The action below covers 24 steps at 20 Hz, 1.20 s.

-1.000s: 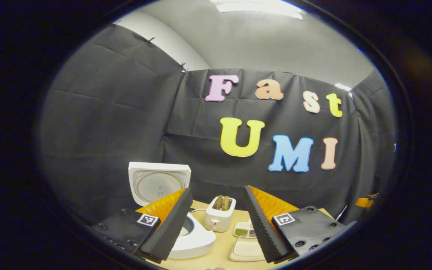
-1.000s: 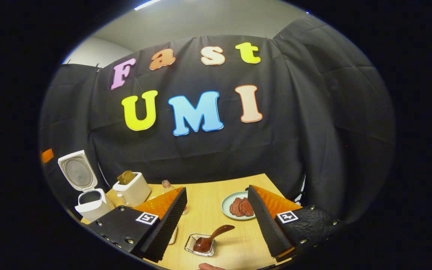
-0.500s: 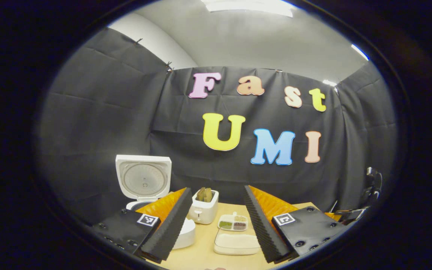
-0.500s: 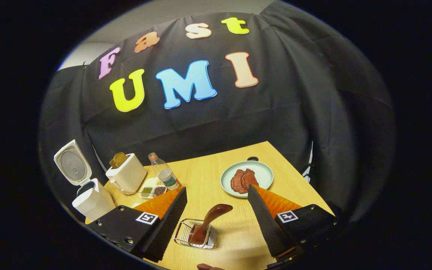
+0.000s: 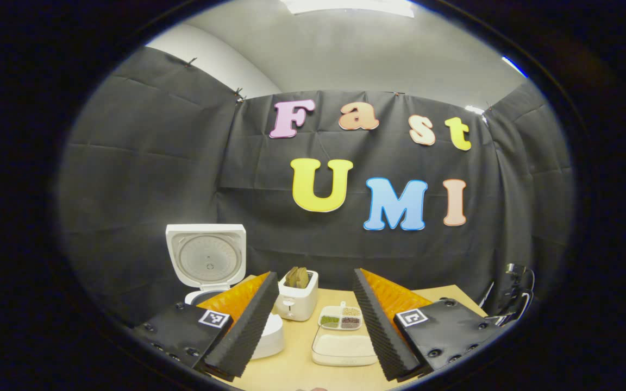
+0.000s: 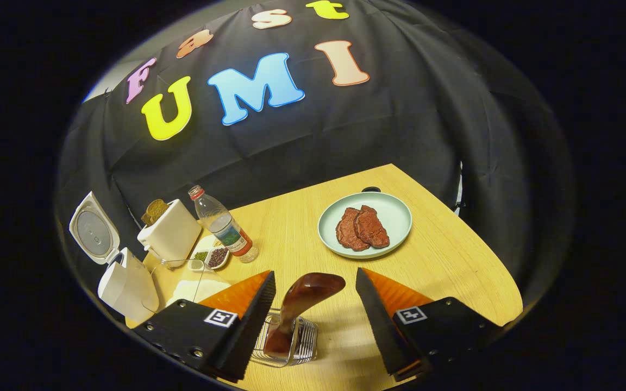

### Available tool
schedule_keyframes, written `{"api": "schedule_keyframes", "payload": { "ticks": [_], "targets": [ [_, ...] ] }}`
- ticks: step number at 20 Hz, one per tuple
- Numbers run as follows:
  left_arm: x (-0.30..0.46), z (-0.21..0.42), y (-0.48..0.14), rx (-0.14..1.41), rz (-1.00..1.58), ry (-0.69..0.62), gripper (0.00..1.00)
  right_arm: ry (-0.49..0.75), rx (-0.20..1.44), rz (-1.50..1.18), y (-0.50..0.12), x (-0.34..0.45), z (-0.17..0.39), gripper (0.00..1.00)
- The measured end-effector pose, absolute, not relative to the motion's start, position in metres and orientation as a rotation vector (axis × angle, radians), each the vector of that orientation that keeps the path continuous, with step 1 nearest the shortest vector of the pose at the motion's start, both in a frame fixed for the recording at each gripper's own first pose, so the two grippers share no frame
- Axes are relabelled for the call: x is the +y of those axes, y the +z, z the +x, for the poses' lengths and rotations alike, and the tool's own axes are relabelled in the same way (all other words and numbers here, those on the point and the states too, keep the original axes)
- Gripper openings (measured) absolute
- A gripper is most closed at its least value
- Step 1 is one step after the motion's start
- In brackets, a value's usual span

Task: Close the left gripper, press the button to open the rice cooker; take a wooden spoon from the chopstick holder with the right hand, scoop a spoonful of rice and pour it into the rice cooker, then put the wooden spoon back into the chopstick holder.

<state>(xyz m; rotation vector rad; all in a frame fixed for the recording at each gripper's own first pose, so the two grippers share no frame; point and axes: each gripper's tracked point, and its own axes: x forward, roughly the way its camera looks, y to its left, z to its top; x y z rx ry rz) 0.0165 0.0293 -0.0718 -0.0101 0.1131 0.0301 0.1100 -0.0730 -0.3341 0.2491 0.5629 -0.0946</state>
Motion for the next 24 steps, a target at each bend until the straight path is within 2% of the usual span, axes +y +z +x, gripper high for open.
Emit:
{"api": "schedule_keyframes", "payload": {
  "ticks": [1, 3, 5, 8, 9, 10, 17, 21, 24],
  "targets": [
    [0.031, 0.018, -0.076, 0.121, -0.007, 0.024, 0.95, -0.094, 0.568, 0.26, -0.338, -0.071, 0.114, 0.81],
    [0.037, 0.023, -0.083, 0.131, -0.011, 0.015, 0.96, -0.077, 0.579, 0.3, -0.336, -0.064, 0.117, 0.71],
    [0.045, 0.03, -0.091, 0.144, -0.02, 0.008, 0.96, -0.053, 0.592, 0.349, -0.333, -0.052, 0.118, 0.41],
    [0.059, 0.035, -0.096, 0.142, -0.047, 0.006, 0.96, -0.056, 0.605, 0.387, -0.328, -0.038, 0.115, 0.14],
    [0.065, 0.037, -0.095, 0.137, -0.051, 0.009, 0.96, -0.068, 0.607, 0.38, -0.322, -0.035, 0.116, 0.14],
    [0.069, 0.038, -0.097, 0.137, -0.056, 0.008, 0.96, -0.063, 0.599, 0.364, -0.321, -0.03, 0.114, 0.09],
    [0.083, 0.041, -0.1, 0.118, -0.028, -0.044, 0.96, -0.046, 0.482, 0.281, -0.238, -0.008, 0.098, 0.1],
    [0.094, 0.035, -0.103, 0.11, -0.035, -0.062, 0.96, 0.027, 0.382, 0.267, -0.177, 0.028, 0.11, 0.09],
    [0.103, 0.034, -0.106, 0.115, -0.038, -0.067, 0.96, 0.106, 0.36, 0.27, -0.17, 0.081, 0.132, 0.09]
  ]
}}
